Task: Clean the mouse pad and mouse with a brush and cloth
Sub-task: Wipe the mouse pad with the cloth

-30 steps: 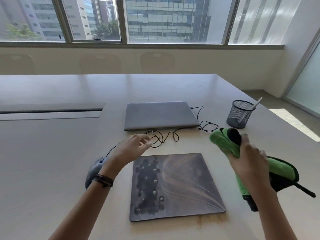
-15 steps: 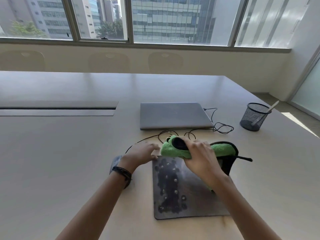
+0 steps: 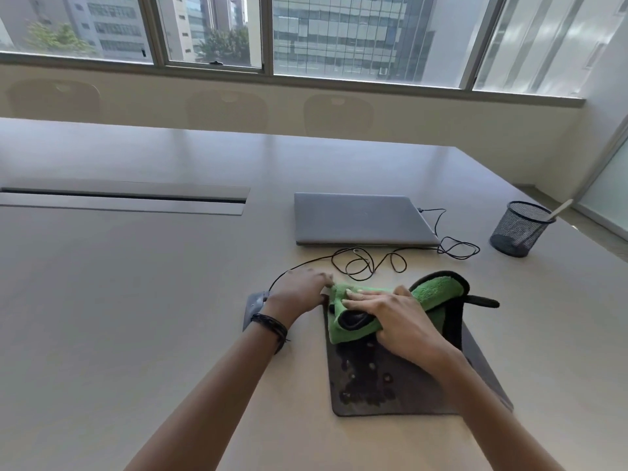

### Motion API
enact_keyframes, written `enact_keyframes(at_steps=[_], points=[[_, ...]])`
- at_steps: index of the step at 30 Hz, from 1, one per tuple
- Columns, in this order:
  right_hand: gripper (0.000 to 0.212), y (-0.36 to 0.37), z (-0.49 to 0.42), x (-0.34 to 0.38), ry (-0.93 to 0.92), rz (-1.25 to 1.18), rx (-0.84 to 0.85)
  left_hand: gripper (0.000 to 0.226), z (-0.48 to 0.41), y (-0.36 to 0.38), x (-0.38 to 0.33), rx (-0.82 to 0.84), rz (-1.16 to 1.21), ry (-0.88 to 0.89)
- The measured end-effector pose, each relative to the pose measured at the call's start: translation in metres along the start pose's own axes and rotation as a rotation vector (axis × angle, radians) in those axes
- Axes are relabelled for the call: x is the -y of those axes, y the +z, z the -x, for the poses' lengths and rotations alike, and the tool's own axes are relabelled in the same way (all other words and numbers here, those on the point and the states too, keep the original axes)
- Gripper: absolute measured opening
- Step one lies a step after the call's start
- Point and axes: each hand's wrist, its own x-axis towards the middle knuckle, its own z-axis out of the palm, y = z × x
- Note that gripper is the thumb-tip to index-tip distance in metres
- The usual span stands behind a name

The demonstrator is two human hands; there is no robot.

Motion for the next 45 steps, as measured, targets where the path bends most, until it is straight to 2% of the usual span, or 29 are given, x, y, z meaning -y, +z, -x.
enact_keyframes(at_steps=[8,9,12,14,17,21,25,31,34,36,39,42,45], points=[[0.079,-0.027,0.010,-0.012,-0.007,-0.088,0.160,0.043,0.002,0.003,-0.001,0.043,0.038,-0.027],[0.077,-0.031,0.009,-0.013,0.011,-0.075,0.143,0.043,0.002,0.002,-0.001,0.047,0.040,-0.024],[0.070,-0.036,0.005,-0.010,0.140,-0.078,-0.110,0.042,0.005,-0.001,-0.002,0.059,0.030,-0.010],[0.064,-0.031,0.000,-0.005,0.225,-0.134,-0.207,0.040,0.007,-0.002,-0.003,0.055,0.023,0.000],[0.063,-0.018,-0.011,0.009,0.282,-0.169,-0.107,0.039,0.008,-0.002,-0.004,0.019,-0.004,0.000],[0.071,0.006,-0.011,0.030,0.208,0.031,-0.060,0.048,0.008,-0.002,-0.003,0.033,-0.005,-0.020],[0.070,0.010,-0.003,0.026,0.065,0.102,0.006,0.042,0.006,-0.001,0.001,0.049,0.004,-0.002],[0.077,-0.008,0.012,0.013,-0.074,0.037,0.133,0.041,0.001,-0.003,-0.002,0.076,0.008,0.014],[0.080,-0.022,0.019,0.004,-0.079,-0.071,0.201,0.043,0.002,-0.006,-0.002,0.098,0.031,0.024],[0.078,-0.027,0.021,-0.002,-0.004,-0.166,0.132,0.043,0.002,-0.008,-0.001,0.113,0.038,0.033],[0.074,-0.024,0.016,-0.004,0.172,-0.201,-0.065,0.043,0.001,-0.010,0.002,0.132,0.048,0.038],[0.076,-0.015,0.003,0.009,0.232,-0.116,-0.078,0.040,0.001,-0.009,0.004,0.119,0.055,0.042],[0.073,-0.003,-0.008,0.022,0.168,-0.053,-0.048,0.036,0.001,-0.008,0.004,0.099,0.058,0.046]])
